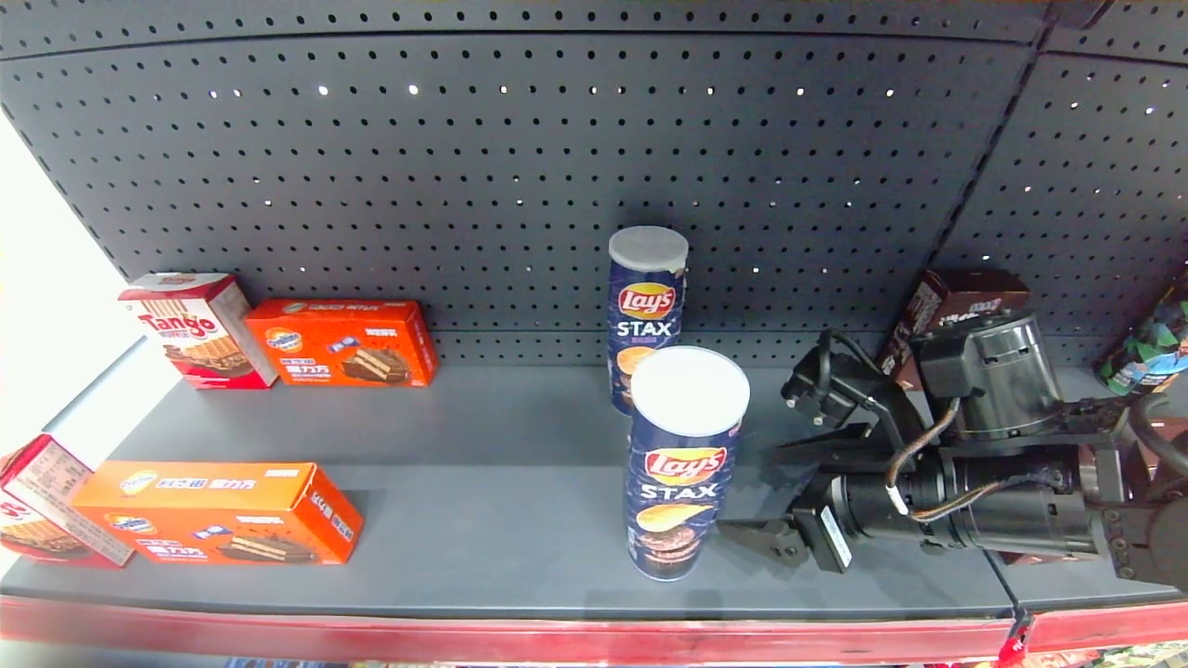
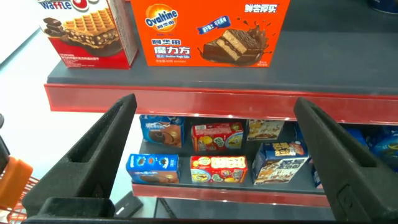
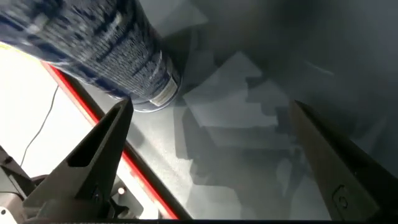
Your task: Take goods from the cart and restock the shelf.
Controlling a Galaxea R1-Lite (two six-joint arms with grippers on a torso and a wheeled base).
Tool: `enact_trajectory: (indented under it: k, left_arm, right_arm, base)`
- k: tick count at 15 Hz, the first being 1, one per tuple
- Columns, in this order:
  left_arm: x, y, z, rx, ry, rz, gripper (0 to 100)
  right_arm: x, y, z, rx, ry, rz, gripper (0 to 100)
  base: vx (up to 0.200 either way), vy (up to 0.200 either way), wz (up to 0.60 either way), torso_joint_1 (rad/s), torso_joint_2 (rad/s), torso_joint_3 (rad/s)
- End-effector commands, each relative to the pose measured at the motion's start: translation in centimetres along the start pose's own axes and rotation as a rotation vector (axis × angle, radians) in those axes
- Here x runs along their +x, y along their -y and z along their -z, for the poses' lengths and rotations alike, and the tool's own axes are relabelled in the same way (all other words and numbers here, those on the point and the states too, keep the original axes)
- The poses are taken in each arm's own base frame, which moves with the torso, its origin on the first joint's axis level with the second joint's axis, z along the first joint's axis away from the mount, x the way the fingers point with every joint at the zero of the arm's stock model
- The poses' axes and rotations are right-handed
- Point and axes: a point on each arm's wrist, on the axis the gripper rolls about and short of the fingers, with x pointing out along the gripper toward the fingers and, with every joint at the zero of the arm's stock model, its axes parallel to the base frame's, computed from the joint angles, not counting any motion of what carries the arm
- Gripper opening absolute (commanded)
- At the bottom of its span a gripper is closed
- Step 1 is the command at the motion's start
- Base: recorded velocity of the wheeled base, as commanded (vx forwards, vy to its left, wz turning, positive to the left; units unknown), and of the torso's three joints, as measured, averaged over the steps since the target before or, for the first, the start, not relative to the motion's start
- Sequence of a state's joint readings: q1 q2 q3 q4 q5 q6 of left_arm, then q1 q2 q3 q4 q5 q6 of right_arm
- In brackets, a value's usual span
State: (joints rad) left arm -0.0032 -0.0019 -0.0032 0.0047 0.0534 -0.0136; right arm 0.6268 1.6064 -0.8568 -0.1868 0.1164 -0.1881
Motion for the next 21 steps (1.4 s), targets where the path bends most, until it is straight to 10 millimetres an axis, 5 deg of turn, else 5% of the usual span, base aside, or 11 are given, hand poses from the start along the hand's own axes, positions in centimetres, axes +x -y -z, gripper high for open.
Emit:
enact_trajectory:
  k: [1, 21]
  left_arm:
    - [0.0, 0.0, 0.0, 0.000, 0.000, 0.000, 100]
    - [0.0, 0.0, 0.0, -0.002, 0.000, 0.003, 100]
  right_arm:
    - [-0.1, 0.1, 0.2, 0.003, -0.005, 0.004, 100]
    - [1.2, -0.1, -1.0, -0.012, 0.024, -0.009, 100]
  base:
    - [0.000, 0.000, 0.00, 0.000, 0.00, 0.000]
    - [0.000, 0.000, 0.00, 0.000, 0.00, 0.000]
